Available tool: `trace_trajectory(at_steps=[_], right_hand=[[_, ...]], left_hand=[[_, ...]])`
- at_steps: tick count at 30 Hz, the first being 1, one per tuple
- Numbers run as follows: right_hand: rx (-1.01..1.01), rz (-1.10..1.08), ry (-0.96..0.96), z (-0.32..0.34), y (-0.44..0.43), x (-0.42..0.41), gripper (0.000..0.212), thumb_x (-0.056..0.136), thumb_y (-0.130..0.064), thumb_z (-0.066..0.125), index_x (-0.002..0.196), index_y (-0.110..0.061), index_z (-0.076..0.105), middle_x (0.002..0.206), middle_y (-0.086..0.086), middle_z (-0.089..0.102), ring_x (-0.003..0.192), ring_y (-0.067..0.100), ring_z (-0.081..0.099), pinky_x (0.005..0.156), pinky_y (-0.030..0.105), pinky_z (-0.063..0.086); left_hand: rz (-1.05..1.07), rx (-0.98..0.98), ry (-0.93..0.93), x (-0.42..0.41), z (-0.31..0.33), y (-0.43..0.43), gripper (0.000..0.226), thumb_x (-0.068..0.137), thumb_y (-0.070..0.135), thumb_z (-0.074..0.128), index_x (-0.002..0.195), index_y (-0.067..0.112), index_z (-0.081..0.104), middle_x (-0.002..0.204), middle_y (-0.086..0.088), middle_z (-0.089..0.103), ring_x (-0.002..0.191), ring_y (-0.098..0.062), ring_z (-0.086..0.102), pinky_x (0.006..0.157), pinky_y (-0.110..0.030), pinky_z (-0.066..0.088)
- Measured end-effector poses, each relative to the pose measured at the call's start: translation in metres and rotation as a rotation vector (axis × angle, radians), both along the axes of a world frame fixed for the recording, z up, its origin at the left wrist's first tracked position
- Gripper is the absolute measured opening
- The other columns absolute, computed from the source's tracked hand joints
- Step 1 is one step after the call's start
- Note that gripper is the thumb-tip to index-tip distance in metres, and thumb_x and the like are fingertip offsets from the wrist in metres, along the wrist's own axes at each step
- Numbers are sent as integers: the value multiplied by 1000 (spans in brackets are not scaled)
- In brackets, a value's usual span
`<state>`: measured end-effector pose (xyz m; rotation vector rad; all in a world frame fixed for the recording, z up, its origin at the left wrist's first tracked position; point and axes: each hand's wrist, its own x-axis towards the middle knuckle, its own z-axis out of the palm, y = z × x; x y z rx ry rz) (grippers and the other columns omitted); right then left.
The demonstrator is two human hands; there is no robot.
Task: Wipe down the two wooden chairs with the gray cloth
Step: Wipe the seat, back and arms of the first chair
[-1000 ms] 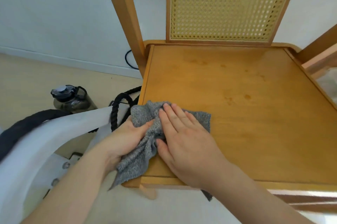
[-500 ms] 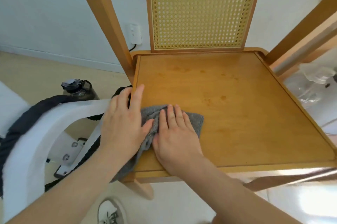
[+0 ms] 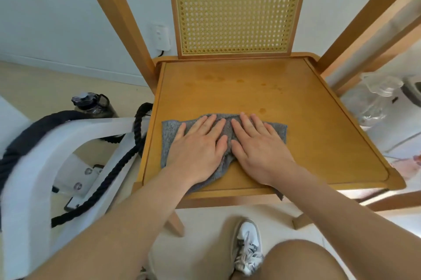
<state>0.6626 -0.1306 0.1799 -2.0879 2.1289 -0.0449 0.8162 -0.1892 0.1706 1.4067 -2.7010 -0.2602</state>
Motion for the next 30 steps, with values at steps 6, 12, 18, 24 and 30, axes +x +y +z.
trace_trajectory(at_steps=[6,12,18,24,30], right_hand=[[-3,244,-81,-3,-31,42,59,101,-47,13,154,-24,1,162,-5,-7,148,14,-9,120,39,-1],[-25,303,-74,-3,6,6,73,90,-55,1,154,-20,7,162,-5,-3,148,8,-8,117,29,-5],[-8,77,-1,6,36,-91,70,91,-60,4,154,-29,8,161,-9,1,148,6,-2,115,24,-3],[14,-245,-9,-4,10,-44,73,95,-61,12,155,-20,3,162,9,-5,149,24,-6,120,45,2],[75,22,-49,-2,-19,32,61,88,-75,11,143,-59,-8,161,-3,-15,146,34,-15,115,56,-4]], left_hand=[[280,39,-84,50,-3,-5,59,98,51,9,154,33,1,162,13,-4,148,-6,-4,119,-50,5],[168,70,-138,12,2,-1,59,100,46,7,154,24,-5,162,4,-12,148,-11,-11,120,-47,0],[-25,173,-104,-20,4,3,61,96,59,6,152,39,-5,159,15,-17,146,-8,-16,119,-49,-5],[421,262,31,63,5,-8,75,90,69,25,153,35,1,162,-1,-9,149,-26,-2,117,-53,15],[805,840,793,84,8,-21,67,88,54,59,143,23,38,132,-4,56,106,-25,59,90,-39,48]])
